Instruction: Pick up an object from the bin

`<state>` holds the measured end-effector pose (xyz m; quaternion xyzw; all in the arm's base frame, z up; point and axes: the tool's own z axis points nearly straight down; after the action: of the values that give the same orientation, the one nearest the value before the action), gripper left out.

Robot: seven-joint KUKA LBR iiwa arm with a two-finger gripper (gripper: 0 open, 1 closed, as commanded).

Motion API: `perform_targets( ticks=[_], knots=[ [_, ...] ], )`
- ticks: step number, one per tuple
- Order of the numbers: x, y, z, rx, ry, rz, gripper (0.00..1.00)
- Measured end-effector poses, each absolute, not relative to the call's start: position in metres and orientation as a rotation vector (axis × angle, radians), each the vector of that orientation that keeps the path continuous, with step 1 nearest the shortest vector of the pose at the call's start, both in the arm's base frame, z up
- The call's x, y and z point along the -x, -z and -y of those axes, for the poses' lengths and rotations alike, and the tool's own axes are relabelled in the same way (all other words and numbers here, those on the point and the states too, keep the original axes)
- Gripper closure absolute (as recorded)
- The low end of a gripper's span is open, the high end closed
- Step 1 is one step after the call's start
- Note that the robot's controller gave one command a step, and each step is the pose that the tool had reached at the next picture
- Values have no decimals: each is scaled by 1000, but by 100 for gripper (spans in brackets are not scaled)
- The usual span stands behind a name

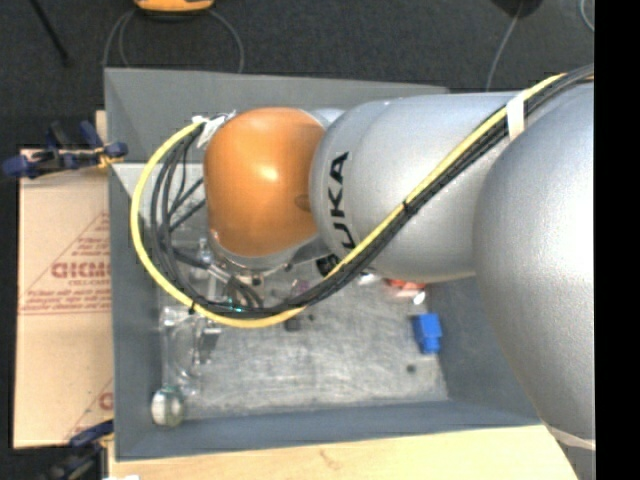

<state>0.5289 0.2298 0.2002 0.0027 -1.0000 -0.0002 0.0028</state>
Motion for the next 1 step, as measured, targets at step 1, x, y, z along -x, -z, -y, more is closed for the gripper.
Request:
perform_targets(
  ticks=[1],
  knots=[
    [-508, -219, -105, -167, -6, 3138, 0]
  ],
)
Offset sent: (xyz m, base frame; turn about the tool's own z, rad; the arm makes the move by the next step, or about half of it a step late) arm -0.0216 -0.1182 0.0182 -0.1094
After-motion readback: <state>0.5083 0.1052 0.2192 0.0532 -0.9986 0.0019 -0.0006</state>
